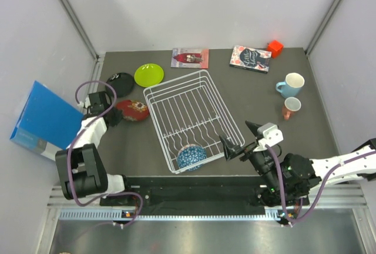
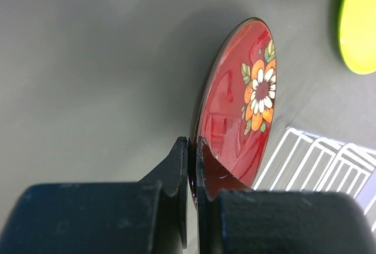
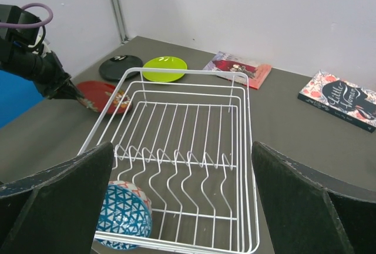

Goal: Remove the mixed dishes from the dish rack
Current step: Place the plate at the center of the board.

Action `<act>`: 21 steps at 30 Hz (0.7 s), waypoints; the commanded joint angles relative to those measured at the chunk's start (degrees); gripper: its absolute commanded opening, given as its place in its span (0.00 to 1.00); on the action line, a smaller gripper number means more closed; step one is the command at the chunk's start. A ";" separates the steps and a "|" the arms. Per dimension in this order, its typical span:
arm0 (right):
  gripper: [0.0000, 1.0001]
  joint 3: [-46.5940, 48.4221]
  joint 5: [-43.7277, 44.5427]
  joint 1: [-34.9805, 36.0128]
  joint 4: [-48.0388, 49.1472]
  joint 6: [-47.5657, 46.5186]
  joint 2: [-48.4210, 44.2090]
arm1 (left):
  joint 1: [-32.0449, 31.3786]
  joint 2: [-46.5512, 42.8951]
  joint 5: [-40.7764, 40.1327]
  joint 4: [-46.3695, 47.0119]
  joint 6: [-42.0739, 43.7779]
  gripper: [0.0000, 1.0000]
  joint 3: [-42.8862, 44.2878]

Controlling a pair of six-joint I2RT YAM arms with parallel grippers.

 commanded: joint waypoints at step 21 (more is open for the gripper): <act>1.00 1.23 -1.10 -0.88 -3.09 3.38 1.86 | 1.40 -1.14 4.63 -5.30 3.56 0.81 -0.06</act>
